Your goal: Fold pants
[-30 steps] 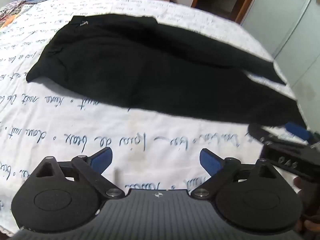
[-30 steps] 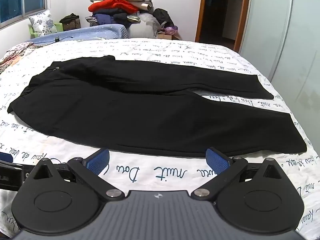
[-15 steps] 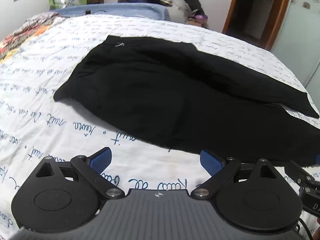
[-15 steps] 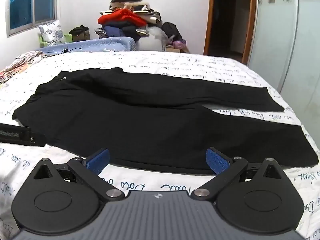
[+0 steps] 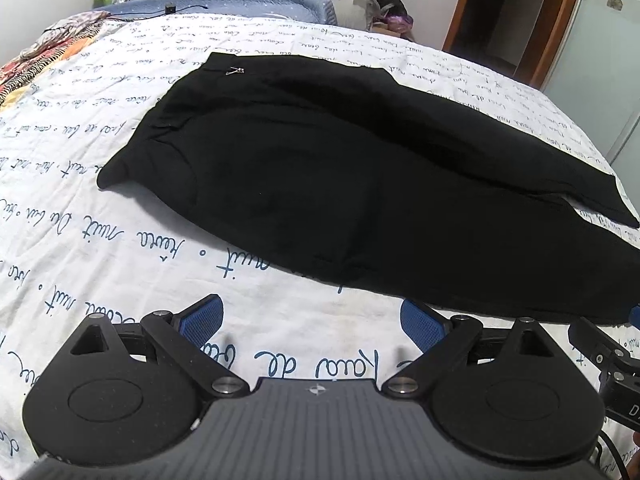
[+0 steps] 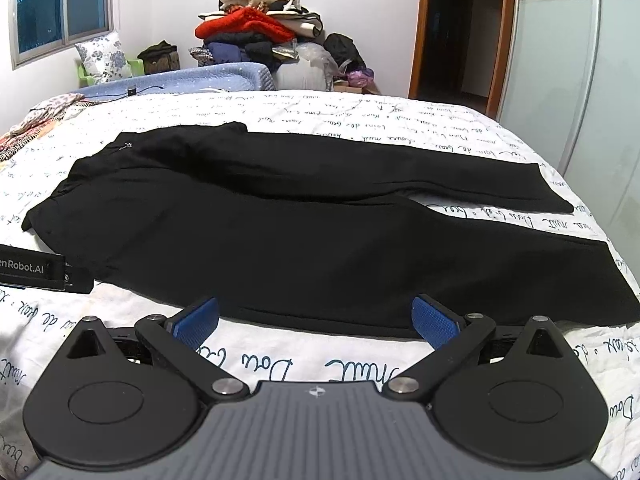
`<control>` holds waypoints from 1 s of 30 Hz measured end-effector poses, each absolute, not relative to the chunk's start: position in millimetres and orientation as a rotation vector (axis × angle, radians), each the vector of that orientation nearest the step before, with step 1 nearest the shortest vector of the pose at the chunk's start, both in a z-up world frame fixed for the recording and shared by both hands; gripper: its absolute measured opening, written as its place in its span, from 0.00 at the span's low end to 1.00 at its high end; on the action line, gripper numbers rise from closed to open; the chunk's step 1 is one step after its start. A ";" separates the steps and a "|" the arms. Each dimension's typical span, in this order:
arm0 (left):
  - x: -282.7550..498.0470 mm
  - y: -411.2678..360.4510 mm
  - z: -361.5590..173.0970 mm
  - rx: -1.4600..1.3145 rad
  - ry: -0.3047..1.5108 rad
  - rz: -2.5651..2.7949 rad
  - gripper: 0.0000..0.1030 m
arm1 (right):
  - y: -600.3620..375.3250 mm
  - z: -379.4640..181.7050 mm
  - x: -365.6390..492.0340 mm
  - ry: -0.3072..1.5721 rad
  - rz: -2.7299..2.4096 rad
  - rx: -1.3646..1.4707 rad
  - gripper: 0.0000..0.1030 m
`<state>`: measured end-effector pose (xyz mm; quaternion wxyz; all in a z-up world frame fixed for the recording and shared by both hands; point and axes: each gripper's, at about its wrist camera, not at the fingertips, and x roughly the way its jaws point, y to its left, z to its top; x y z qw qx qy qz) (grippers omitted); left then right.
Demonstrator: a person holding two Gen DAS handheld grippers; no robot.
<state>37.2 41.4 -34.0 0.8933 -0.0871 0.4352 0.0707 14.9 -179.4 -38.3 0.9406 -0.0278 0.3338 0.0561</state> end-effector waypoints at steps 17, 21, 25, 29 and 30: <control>32.2 53.8 -40.5 -0.209 0.927 0.159 0.94 | -162.5 -43.0 11.5 0.713 0.134 -0.082 1.00; 33.2 56.2 -38.7 -0.222 0.922 0.170 0.94 | -154.8 -40.9 11.9 0.700 0.159 -0.113 1.00; 37.0 53.2 -38.0 -0.217 0.927 0.167 0.94 | -152.4 -38.9 12.3 0.688 0.171 -0.117 1.00; 38.3 49.2 -37.8 -0.198 0.928 0.156 0.94 | -155.2 -41.5 12.7 0.702 0.171 -0.100 1.00; 38.6 48.1 -38.4 -0.195 0.931 0.155 0.94 | -155.9 -42.1 12.4 0.705 0.171 -0.095 1.00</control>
